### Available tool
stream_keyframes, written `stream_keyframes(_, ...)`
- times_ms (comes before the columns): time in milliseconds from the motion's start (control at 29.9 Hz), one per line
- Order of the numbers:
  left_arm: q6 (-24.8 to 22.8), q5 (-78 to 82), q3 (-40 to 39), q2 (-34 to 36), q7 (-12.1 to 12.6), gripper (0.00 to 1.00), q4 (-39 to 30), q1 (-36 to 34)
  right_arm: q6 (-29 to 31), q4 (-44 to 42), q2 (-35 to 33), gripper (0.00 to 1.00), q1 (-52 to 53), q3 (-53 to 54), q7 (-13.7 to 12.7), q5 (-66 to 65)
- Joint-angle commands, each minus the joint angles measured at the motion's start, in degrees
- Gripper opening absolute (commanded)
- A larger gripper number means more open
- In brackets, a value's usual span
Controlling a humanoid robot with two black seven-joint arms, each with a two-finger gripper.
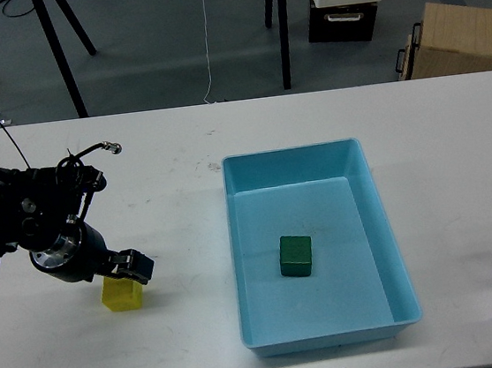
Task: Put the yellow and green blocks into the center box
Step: 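Close the left gripper on the yellow cube, then lift the yellow cube and carry it into the blue tray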
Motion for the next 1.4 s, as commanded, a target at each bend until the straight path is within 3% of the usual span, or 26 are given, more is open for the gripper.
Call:
stream_keyframes(0, 0.05, 0.09, -0.31, -0.06, -0.17, 1.00, 2.21, 2.57, 0.00, 0.05, -0.15, 1.00, -0.08, 0.06, 0.05, -0.01)
stream_keyframes(368, 0.41, 3.26, -0.75, 0.02, -0.17, 0.98, 3.80, 6.18, 0.00, -0.04, -0.24, 1.00, -0.09, 0.06, 0.05, -0.01)
stream_keyframes(468, 0.41, 3.34, -0.83, -0.15, -0.25, 0.92, 3.89, 7.41, 0.00, -0.04, -0.24, 1.00, -0.09, 0.15, 0.05, -0.01)
stream_keyframes(568, 2.24, 3.34, -1.01, -0.15, -1.13, 0.80, 3.63, 7.68, 0.00, -0.13, -0.24, 1.00, -0.26, 0.15, -0.04, -0.01)
stream_keyframes(669, 4.53, 3.43, -0.92, -0.15, -1.66, 0.51, 3.53, 7.68, 0.09, -0.13, -0.24, 1.00, -0.44, 0.15, 0.05, -0.01)
stream_keyframes(735, 4.97, 3.52, -0.75, -0.15, -1.92, 0.23, 3.53, 7.68, 0.09, -0.13, -0.24, 1.00, -0.61, 0.15, 0.05, -0.01)
stream_keyframes(903, 6.47, 6.33, -0.75, -0.06, -1.66, 0.01, 3.45, 7.59, 0.09, -0.13, -0.24, 1.00, -0.70, 0.15, 0.05, -0.01)
stream_keyframes(1070, 7.70, 6.60, -1.36, 0.37, -1.57, 0.00, 2.92, 5.58, 0.09, -0.13, -0.33, 1.00, -0.79, 0.24, 0.05, -0.01)
stream_keyframes(1203, 6.91, 5.37, -3.20, 0.73, -2.54, 0.00, -0.41, -3.20, 0.09, -0.04, -0.24, 1.00, -1.32, 0.42, 0.05, -0.01)
stream_keyframes(1304, 4.11, 1.00, -4.26, -0.32, -5.78, 0.00, -3.49, -11.72, 0.09, -0.04, -0.24, 1.00, -1.49, 0.50, 0.14, -0.01)
stream_keyframes(1370, 2.78, -4.54, -4.96, -3.30, -6.32, 0.00, -3.85, -16.38, 0.09, -0.04, -0.33, 1.00, -1.67, 0.50, 0.05, -0.01)
